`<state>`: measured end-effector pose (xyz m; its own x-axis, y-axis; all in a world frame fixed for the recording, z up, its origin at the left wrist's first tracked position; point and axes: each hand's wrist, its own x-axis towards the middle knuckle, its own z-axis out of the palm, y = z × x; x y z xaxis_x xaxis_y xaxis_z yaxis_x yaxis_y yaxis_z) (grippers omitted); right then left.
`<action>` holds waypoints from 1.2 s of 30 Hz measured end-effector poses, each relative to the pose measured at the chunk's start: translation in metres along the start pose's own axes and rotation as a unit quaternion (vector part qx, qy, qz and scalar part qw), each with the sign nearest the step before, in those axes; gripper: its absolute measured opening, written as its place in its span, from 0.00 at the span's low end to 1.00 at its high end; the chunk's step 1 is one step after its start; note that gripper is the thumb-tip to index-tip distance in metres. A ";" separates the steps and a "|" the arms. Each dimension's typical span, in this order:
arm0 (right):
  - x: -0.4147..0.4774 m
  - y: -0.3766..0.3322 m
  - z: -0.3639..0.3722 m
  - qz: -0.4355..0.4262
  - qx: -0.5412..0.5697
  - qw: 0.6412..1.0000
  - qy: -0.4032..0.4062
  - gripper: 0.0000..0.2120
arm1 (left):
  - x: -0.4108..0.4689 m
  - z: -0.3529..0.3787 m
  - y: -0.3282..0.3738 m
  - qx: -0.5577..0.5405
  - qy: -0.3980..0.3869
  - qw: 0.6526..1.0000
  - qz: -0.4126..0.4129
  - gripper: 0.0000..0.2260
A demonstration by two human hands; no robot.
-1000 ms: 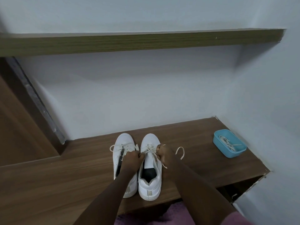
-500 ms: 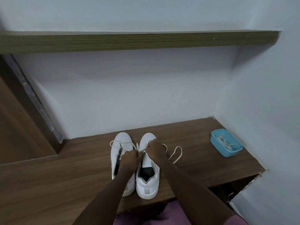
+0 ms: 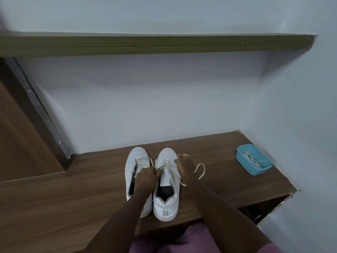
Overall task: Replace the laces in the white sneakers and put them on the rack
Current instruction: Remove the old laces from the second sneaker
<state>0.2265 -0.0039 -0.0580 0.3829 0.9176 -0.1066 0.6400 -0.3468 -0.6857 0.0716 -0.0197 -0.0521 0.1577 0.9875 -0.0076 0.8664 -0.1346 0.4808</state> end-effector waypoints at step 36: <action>-0.029 -0.026 0.020 -0.128 -0.251 0.959 0.025 0.13 | -0.007 0.005 0.004 0.157 -0.002 0.987 0.028 0.20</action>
<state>0.1854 -0.0175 -0.0511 0.1937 0.9790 0.0633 0.9529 -0.1724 -0.2494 0.0761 -0.0276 -0.0550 0.2109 0.9775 0.0075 0.9604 -0.2086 0.1846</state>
